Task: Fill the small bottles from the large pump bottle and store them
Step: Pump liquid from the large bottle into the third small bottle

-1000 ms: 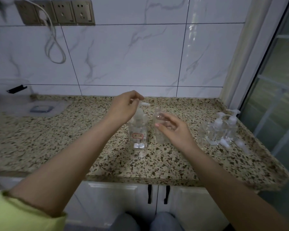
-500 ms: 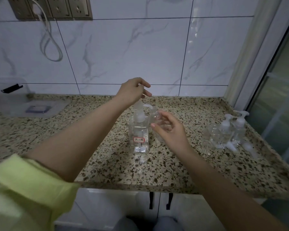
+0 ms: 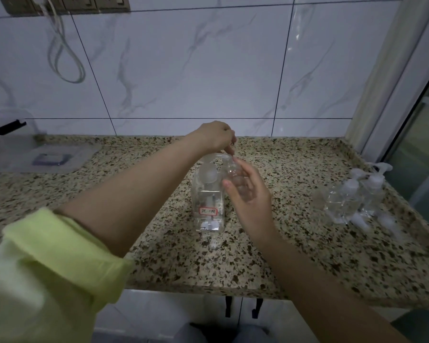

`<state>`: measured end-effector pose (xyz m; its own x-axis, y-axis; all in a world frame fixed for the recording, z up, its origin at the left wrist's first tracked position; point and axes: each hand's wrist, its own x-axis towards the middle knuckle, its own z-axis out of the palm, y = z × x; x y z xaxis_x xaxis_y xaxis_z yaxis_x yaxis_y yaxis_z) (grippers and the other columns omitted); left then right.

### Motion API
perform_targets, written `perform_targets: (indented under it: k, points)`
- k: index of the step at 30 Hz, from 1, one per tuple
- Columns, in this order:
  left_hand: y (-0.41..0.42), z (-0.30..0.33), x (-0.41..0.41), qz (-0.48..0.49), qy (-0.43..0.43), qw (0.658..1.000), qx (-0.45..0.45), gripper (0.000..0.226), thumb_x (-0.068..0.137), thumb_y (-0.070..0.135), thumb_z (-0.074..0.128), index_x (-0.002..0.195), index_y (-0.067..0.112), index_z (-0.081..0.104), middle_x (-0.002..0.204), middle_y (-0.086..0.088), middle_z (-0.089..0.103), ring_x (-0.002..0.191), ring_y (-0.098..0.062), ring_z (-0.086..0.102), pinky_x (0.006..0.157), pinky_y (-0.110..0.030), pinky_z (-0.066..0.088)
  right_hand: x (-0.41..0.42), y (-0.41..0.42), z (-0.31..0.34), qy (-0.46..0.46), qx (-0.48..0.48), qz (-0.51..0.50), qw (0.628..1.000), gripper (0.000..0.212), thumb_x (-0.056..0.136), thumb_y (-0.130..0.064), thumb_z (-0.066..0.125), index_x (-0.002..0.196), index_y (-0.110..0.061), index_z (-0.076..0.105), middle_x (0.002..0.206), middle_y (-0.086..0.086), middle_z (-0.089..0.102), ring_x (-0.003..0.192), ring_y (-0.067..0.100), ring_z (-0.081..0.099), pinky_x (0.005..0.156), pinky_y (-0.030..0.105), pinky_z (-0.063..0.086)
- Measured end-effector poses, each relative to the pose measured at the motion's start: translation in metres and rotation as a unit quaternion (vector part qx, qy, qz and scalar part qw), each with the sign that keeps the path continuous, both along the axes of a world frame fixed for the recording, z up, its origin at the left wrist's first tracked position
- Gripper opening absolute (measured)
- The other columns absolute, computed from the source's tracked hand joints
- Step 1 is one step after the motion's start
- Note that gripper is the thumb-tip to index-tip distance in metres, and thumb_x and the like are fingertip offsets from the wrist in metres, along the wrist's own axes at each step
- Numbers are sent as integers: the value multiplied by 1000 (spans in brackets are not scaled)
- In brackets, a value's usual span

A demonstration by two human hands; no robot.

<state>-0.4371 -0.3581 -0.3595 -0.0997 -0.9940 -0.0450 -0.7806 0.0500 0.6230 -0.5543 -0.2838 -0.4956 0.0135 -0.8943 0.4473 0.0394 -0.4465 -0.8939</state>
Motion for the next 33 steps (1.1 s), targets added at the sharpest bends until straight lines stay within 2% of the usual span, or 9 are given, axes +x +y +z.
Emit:
perform_targets:
  k: [3, 7, 10, 12, 15, 17, 21, 28, 33]
  points:
    - [-4, 4, -3, -18, -31, 999, 27, 32, 105, 26, 36, 118, 14, 62, 103, -4, 76, 87, -14, 65, 77, -27, 48, 3, -2, -4, -9, -9, 0, 1000, 47, 94, -19, 69, 133, -41, 55, 122, 1, 67, 107, 21, 68, 89, 35, 61]
    - [-8, -2, -2, -19, -54, 998, 26, 39, 106, 34, 35, 120, 14, 66, 109, -4, 74, 110, -22, 61, 102, -35, 44, 5, -6, -7, -16, -23, -2, 1000, 48, 93, -23, 71, 136, -38, 55, 122, 1, 67, 107, 22, 68, 91, 34, 60]
    - [-6, -5, -2, -16, -11, 1000, 25, 43, 107, 36, 32, 119, 12, 66, 107, -5, 75, 104, -21, 64, 94, -32, 44, 4, -9, -10, 5, -57, -14, 998, 49, 89, -34, 66, 137, -37, 53, 123, -6, 64, 106, 16, 66, 90, 27, 58]
    - [-5, -5, -1, -10, 3, 1000, 20, 44, 106, 36, 32, 119, 11, 66, 106, -5, 75, 101, -19, 67, 87, -30, 44, 2, -13, -15, 26, -85, -25, 996, 52, 90, -30, 63, 141, -27, 54, 121, -9, 60, 105, 11, 64, 90, 24, 56]
    - [-5, -9, 1, -10, 12, 1000, 18, 47, 106, 39, 30, 118, 13, 67, 104, -3, 75, 100, -17, 67, 82, -29, 43, -3, -18, -23, 64, -124, -40, 989, 57, 94, -22, 63, 148, -12, 50, 115, -1, 58, 101, 18, 62, 88, 33, 59]
    - [-4, -11, 0, -11, 8, 1000, 14, 48, 106, 41, 29, 117, 14, 68, 102, -2, 75, 98, -16, 67, 81, -28, 44, -7, -21, -25, 72, -138, -46, 987, 58, 93, -23, 65, 149, -15, 49, 113, 0, 57, 99, 20, 61, 87, 40, 58]
    - [-5, -13, -1, -19, -6, 1000, 17, 49, 106, 42, 28, 116, 15, 68, 101, -1, 75, 98, -17, 67, 94, -31, 45, -12, -22, -26, 81, -148, -45, 985, 58, 92, -27, 69, 146, -21, 50, 116, -2, 58, 107, 21, 61, 91, 47, 57]
    - [-3, -15, -3, -12, -10, 1000, 9, 50, 107, 43, 26, 119, 15, 66, 103, -1, 75, 99, -17, 67, 92, -31, 45, -16, -23, -24, 83, -160, -46, 983, 53, 89, -22, 70, 140, -13, 56, 120, 3, 59, 111, 12, 61, 95, 25, 54]
    - [-3, -2, -1, -24, 4, 999, 26, 53, 106, 47, 25, 124, 16, 64, 109, -1, 73, 101, -18, 67, 92, -33, 44, -13, -23, -22, 89, -170, -36, 981, 57, 91, -24, 70, 144, -14, 52, 119, -1, 60, 110, 17, 62, 95, 42, 56]
